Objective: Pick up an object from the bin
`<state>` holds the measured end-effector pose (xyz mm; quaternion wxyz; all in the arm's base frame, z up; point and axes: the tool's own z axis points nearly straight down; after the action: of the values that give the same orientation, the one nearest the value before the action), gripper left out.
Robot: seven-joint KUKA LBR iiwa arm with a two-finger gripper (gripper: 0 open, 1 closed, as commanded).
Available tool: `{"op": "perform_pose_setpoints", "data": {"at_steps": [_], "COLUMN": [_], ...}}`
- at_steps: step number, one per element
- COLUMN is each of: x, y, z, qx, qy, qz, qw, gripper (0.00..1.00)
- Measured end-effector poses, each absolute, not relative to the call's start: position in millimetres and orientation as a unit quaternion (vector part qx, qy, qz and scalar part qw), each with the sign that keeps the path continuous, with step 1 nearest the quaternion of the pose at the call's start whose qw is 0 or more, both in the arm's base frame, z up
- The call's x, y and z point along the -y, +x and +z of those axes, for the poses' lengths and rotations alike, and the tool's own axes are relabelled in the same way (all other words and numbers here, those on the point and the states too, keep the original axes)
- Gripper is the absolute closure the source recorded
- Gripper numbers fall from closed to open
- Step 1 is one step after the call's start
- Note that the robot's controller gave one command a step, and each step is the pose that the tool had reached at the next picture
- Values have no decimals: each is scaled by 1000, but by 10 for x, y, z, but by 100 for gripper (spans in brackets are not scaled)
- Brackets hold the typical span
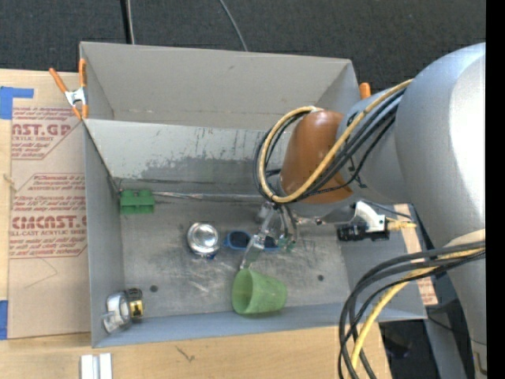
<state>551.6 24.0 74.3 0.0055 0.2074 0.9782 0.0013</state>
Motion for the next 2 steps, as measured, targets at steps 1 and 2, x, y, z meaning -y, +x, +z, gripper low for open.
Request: {"op": "perform_pose_setpoints", "data": {"at_steps": [1, 2], "x": [-244, -243], "y": [5534, 5554], "z": [762, 782], "qx": [-978, -978], "qy": [207, 207], "qz": [1, 2], "qw": [3, 6], "gripper": [0, 100]}}
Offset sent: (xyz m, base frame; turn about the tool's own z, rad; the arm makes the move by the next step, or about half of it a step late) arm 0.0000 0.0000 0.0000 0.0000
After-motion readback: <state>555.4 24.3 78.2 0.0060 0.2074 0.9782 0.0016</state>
